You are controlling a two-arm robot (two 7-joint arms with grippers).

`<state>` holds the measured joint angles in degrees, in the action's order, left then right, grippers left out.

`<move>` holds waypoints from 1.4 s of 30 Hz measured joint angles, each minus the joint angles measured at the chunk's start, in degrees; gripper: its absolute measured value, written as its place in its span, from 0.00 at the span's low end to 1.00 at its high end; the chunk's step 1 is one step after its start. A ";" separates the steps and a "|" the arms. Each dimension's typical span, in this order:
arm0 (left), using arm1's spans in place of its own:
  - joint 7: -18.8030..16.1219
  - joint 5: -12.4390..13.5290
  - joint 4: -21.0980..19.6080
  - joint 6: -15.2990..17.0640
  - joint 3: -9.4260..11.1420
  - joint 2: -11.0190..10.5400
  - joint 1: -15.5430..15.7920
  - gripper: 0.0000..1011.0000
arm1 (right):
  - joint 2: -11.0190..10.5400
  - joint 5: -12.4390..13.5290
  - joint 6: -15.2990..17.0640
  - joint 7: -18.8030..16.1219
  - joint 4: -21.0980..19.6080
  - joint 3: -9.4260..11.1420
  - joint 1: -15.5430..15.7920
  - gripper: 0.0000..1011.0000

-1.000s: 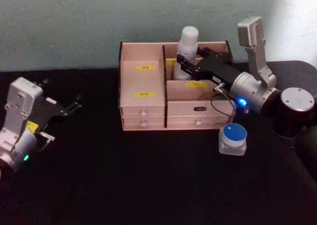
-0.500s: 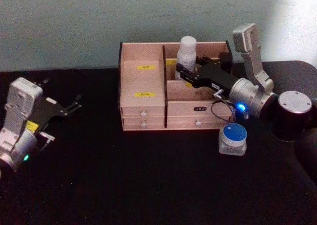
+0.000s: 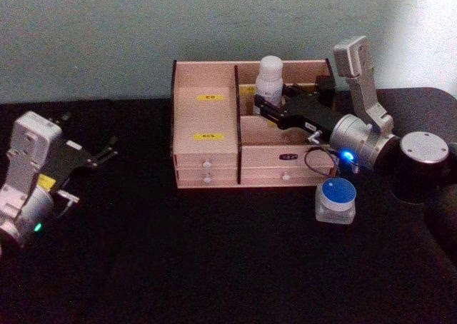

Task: Pick up the facial cleanser and watermelon frost from the table and place them into the tiered storage box.

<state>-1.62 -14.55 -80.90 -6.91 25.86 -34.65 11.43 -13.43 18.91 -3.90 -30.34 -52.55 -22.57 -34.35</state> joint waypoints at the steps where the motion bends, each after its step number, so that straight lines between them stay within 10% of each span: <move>1: 0.00 0.00 0.00 0.00 0.00 0.00 0.00 0.99 | -0.01 0.00 -0.01 0.00 0.00 0.00 0.00 0.59; 9: 0.00 0.00 0.00 0.00 0.00 0.00 0.00 0.99 | -0.02 0.00 -0.07 0.01 0.00 0.03 0.00 0.59; 24: 0.00 0.00 0.00 0.00 0.00 0.00 0.00 0.99 | -0.02 0.06 -0.17 0.05 -0.06 0.03 0.04 0.99; 31: 0.00 0.00 0.00 0.00 0.00 0.00 0.00 0.99 | -0.12 0.05 -0.17 0.17 -0.51 0.03 0.24 0.99; 42: 0.00 0.00 0.00 0.00 0.00 0.00 0.00 0.99 | -3.74 0.60 1.27 1.36 -11.44 1.57 5.26 0.99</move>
<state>-1.62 -14.55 -80.90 -6.91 25.86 -34.65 11.43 -17.18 19.51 -2.63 -28.98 -63.99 -21.00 -29.08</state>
